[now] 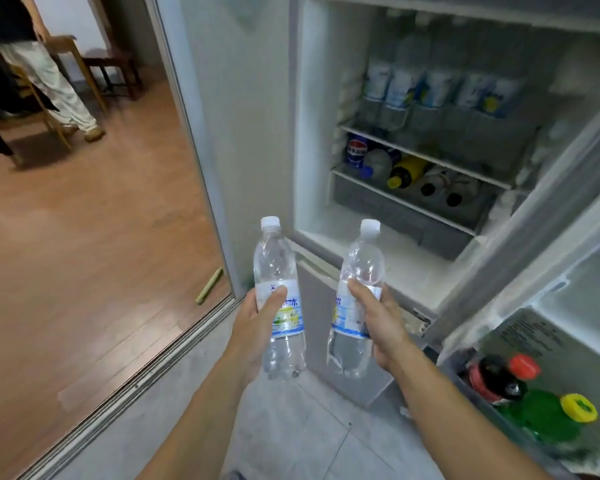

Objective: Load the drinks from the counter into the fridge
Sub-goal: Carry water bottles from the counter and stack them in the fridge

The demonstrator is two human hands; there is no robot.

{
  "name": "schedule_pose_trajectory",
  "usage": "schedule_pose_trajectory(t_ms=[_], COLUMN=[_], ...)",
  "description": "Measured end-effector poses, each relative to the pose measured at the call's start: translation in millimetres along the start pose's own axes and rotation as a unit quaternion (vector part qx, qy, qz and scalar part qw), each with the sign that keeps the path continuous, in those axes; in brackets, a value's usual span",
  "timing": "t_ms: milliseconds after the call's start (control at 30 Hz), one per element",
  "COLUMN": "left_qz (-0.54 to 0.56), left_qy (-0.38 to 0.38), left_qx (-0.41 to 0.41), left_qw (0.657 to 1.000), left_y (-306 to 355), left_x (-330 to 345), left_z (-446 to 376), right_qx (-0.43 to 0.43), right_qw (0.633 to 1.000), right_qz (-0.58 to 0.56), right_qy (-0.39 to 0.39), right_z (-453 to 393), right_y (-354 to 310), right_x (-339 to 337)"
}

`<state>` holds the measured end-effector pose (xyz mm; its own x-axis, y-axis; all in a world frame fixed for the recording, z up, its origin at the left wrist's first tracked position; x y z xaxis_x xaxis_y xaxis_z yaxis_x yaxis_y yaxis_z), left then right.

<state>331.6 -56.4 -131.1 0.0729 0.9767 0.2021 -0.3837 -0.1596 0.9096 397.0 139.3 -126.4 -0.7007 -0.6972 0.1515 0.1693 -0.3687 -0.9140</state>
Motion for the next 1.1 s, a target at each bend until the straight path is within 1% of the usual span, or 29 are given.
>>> schedule_pose_trajectory(t_ms=[233, 433, 567, 767, 967, 1033, 1100], left_qz=[-0.007, -0.036, -0.063, -0.091, -0.088, -0.087, -0.096], left_qy=[-0.104, -0.198, -0.240, -0.259, -0.243, -0.248, -0.260], left_qx=[0.032, 0.086, 0.121, 0.177, 0.229, 0.243, 0.268], left_qw=[0.994, 0.976, 0.961, 0.945, 0.938, 0.934, 0.923], left_y=[72, 110, 123, 152, 183, 190, 197], left_x=[32, 86, 131, 206, 289, 313, 337], left_z=[-84, -130, -158, -193, -224, -233, -241], right_qx=[-0.108, -0.192, -0.235, -0.294, -0.337, -0.345, -0.343], right_qw=[0.988, 0.958, 0.935, 0.900, 0.874, 0.869, 0.873], right_qz=[-0.022, -0.020, -0.033, -0.086, -0.099, -0.094, -0.079], right_qy=[0.111, 0.211, 0.263, 0.310, 0.337, 0.342, 0.338], right_z=[-29, -53, -80, -137, -197, -215, -232], right_y=[-67, -121, -153, -206, -260, -274, -287], right_x=[39, 39, 31, 18, 6, 0, -5])
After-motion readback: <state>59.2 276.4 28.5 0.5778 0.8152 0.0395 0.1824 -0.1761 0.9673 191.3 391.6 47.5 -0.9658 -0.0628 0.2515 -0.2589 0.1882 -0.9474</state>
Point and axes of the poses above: each hand's wrist, its own z-axis away from the middle knuckle, its own x-axis out of the palm, y = z × x, the point moved 3 cm from there along -z, towards the middle knuckle, and after that the axes turned 9 degrees about y, right-handed, at the moved point
